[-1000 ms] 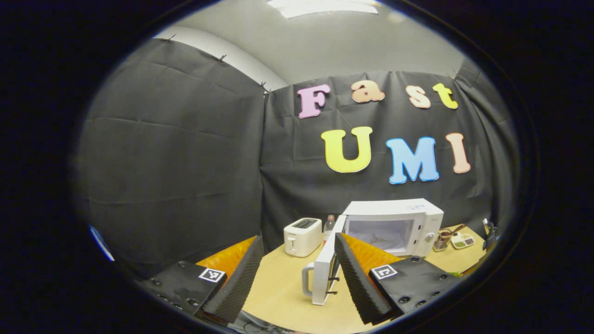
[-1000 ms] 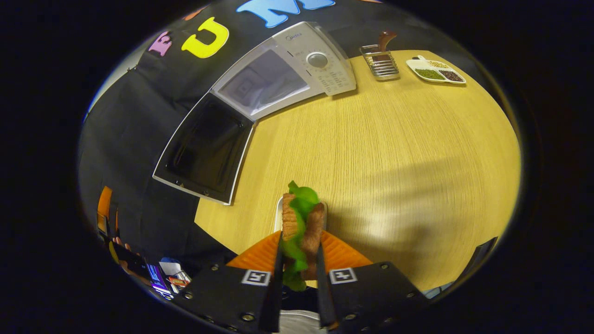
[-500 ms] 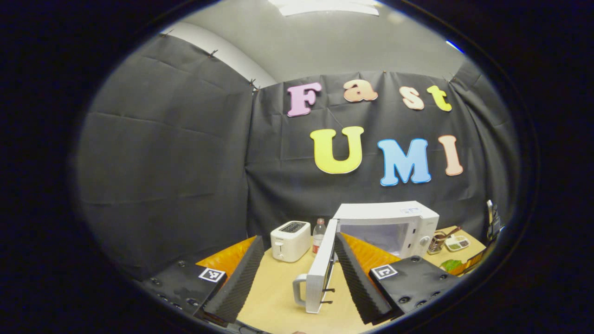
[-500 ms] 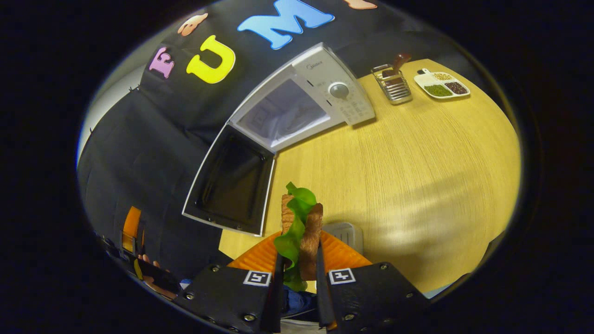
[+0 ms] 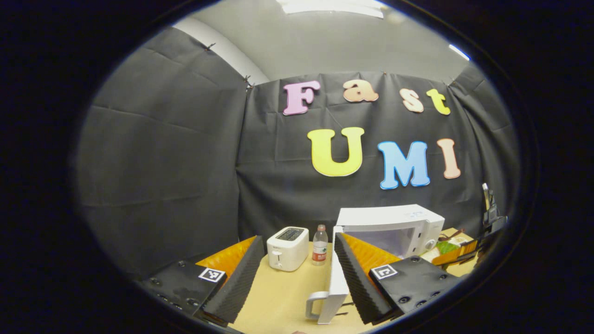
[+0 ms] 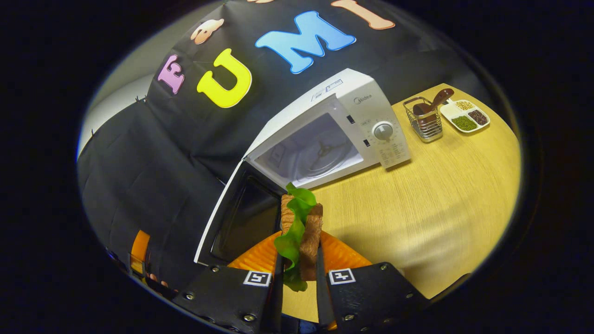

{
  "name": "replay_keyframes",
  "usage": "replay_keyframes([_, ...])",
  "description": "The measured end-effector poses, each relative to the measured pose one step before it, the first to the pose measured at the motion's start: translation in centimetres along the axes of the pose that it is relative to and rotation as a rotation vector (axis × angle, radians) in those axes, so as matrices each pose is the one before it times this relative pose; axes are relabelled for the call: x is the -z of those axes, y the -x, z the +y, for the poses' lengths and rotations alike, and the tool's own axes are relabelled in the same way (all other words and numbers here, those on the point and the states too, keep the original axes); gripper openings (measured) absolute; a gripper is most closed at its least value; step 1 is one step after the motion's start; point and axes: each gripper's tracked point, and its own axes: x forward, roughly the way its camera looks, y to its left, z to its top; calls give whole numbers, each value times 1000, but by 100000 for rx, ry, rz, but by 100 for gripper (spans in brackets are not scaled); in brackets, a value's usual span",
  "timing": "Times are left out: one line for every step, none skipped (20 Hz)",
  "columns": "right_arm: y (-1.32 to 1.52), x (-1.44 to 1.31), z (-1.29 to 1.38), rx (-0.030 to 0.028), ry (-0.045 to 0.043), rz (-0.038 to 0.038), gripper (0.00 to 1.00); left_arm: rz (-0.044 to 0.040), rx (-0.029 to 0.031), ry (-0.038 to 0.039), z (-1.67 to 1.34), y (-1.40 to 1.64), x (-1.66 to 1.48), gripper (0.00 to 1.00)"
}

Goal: Open the microwave oven with the left hand, put the food in, and close the microwave oven.

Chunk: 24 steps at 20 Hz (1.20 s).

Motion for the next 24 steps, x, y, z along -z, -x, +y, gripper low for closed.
replay_keyframes([-910, -285, 279, 237, -918, -1056, 31, 187, 146, -20, 481, -496, 187, 99])
replay_keyframes([-907, -421, 224, 565, -200, -1469, 31, 514, 97, -113, 757, -387, 211, 99])
replay_keyframes([-956, -450, 58, 858, 228, -2017, 30, 456, -183, -84, 731, -560, 332, 99])
replay_keyframes([-862, -398, -28, 1120, 381, -1833, 31, 630, -351, -58, 750, -318, 278, 99])
replay_keyframes([-1002, -405, -20, 1042, -100, -1455, 30, 544, -435, 86, 705, -365, 303, 99])
replay_keyframes([-1000, -313, 83, 689, -544, -1570, 31, 567, -272, 314, 675, -205, 269, 98])
replay_keyframes([-978, -330, 82, 338, -855, -1354, 31, 813, -203, 414, 539, -270, 420, 99])
replay_keyframes([-983, -330, 106, 295, -601, -1575, 31, 883, -172, 358, 474, -271, 346, 99])
replay_keyframes([-1005, -462, -40, 869, 17, -2279, 31, 941, -5, 138, 427, -202, 437, 99])
replay_keyframes([-1097, -376, -290, 1437, 524, -2029, 30, 639, -312, -325, 469, -354, 286, 99])
replay_keyframes([-1034, -365, -119, 1243, 375, -1522, 31, 514, -591, -578, 628, -233, 369, 99])
replay_keyframes([-987, -301, 85, 709, -407, -1634, 30, 690, -573, -257, 489, -317, 230, 98])
replay_keyframes([-969, -337, 93, 170, -1212, -1720, 31, 638, -292, 289, 185, -173, 300, 99])
replay_keyframes([-968, -339, 137, -153, -1456, -1886, 30, 818, -83, 683, 213, -277, 302, 98])
replay_keyframes([-927, -386, 84, -29, -1521, -2018, 30, 1043, -425, 483, 249, -190, 416, 99])
replay_keyframes([-849, -303, 156, 127, -1373, -1812, 30, 1008, -531, 274, 375, -264, 335, 99])
replay_keyframes([-862, -348, 28, 388, -1057, -1969, 30, 884, -555, 51, 503, -10, 302, 98])
replay_keyframes([-824, -232, 72, 692, -789, -1825, 30, 593, -544, -159, 336, -119, 128, 98])
replay_keyframes([-792, -225, 73, 438, -354, -1717, 30, 352, -448, -428, 189, -266, 207, 98])
replay_keyframes([-836, -73, 69, 544, -241, -1671, 30, 146, -729, -598, 562, 57, 26, 98])
replay_keyframes([-755, -57, -41, 791, -68, -1319, 30, 24, -590, -494, 377, -224, -40, 98])
replay_keyframes([-784, -21, -68, 864, -39, -1394, 30, 144, -743, -312, 408, -5, 46, 99])
replay_keyframes([-796, -11, -111, 841, -238, -1244, 30, 460, -637, -143, 395, -132, 239, 98])
replay_keyframes([-747, 32, -128, 1039, -341, -1158, 30, 235, -868, -118, 481, 77, 82, 98])
